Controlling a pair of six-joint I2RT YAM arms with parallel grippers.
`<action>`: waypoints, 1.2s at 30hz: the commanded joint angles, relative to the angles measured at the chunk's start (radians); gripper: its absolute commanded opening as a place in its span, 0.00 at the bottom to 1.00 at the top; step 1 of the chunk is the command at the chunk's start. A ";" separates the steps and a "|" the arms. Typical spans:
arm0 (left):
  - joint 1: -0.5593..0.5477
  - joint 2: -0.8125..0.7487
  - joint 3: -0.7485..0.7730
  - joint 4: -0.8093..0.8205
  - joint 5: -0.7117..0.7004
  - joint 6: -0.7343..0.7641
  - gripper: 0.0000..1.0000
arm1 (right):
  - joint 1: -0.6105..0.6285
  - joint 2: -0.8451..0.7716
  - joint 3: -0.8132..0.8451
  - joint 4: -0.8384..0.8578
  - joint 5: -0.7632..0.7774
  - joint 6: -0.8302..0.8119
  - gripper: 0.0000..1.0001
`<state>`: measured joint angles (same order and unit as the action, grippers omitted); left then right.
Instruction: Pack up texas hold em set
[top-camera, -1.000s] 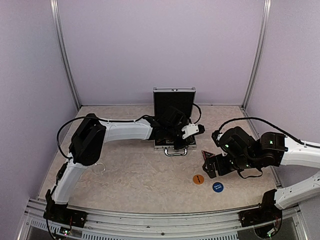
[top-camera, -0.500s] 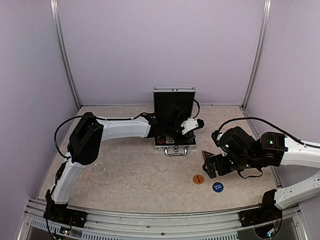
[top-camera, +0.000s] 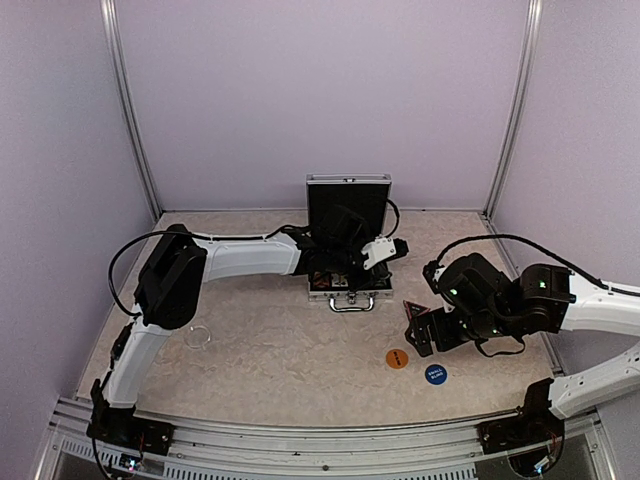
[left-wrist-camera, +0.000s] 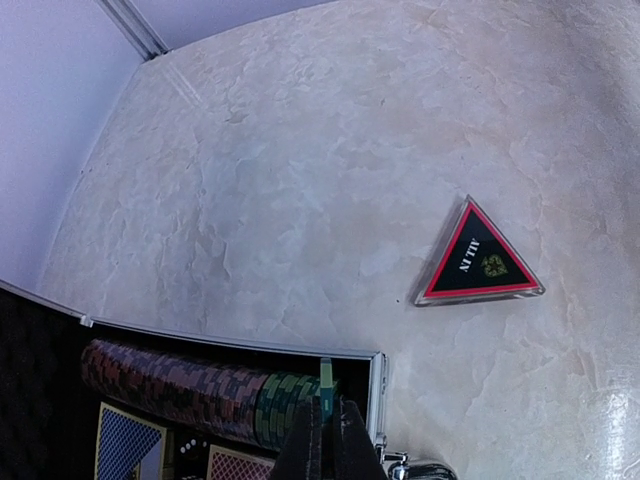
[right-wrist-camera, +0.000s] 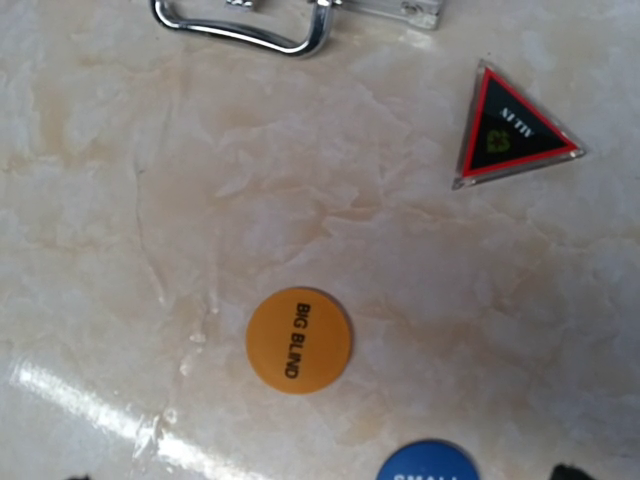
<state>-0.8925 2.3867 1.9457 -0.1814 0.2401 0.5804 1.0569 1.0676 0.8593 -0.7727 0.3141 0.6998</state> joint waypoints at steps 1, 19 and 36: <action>0.006 -0.007 0.005 -0.024 0.018 0.004 0.00 | -0.012 -0.011 0.013 0.013 0.001 -0.003 1.00; 0.010 0.015 0.011 -0.031 0.005 0.005 0.00 | -0.016 0.000 0.015 0.019 -0.003 -0.006 1.00; 0.009 0.037 0.015 -0.025 -0.018 0.006 0.00 | -0.017 0.005 0.017 0.021 -0.004 -0.009 1.00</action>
<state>-0.8867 2.4004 1.9457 -0.2180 0.2379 0.5842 1.0504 1.0679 0.8593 -0.7677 0.3111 0.6968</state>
